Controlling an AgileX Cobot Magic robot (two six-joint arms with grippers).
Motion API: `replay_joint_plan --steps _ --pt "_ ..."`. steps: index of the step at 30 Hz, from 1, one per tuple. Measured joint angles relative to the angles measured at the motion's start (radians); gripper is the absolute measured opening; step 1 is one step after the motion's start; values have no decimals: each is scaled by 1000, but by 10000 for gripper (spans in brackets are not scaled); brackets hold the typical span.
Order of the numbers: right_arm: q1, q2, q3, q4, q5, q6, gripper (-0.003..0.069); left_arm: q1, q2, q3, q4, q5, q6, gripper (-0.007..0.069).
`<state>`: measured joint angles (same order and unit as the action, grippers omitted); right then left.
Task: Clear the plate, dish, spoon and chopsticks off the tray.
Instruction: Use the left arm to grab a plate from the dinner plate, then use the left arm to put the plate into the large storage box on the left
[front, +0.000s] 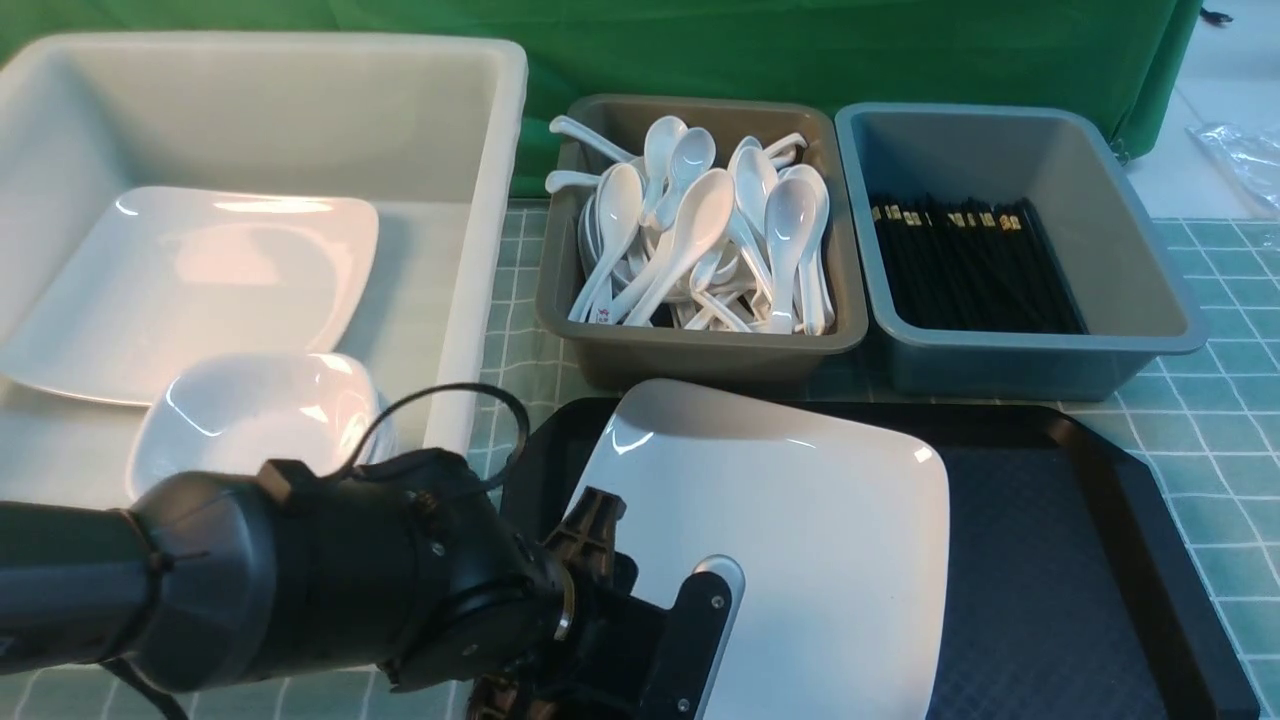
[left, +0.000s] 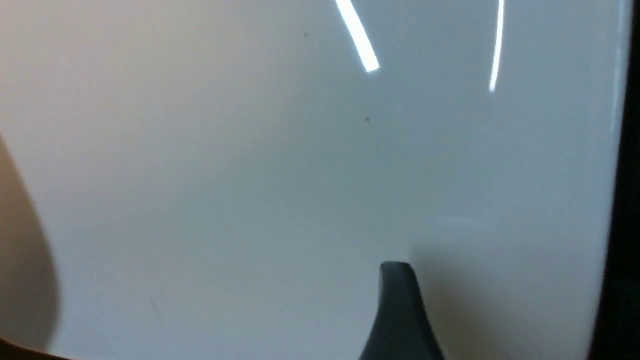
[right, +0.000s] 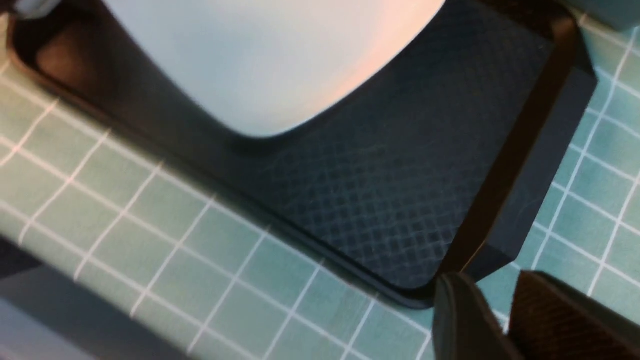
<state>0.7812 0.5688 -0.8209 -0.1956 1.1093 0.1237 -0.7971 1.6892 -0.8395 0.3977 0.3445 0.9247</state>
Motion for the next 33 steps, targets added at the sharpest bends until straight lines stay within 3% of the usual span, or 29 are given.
replay_joint_plan --steps 4,10,14,19,23,33 --pt "0 0 0 7 6 -13 195 -1 19 -3 153 -22 -136 419" --pt "0 0 0 8 8 -29 195 -10 30 -3 214 -13 -227 364" --pt "0 -1 0 9 9 -36 195 -12 31 -3 192 -4 -243 200" --pt "0 -1 0 9 9 -36 195 -46 6 -2 112 -15 -229 182" --pt "0 -1 0 9 9 -32 195 -144 -110 -2 45 29 -242 64" --pt "0 -1 0 9 -43 -12 195 -289 -383 -1 -44 149 -256 20"
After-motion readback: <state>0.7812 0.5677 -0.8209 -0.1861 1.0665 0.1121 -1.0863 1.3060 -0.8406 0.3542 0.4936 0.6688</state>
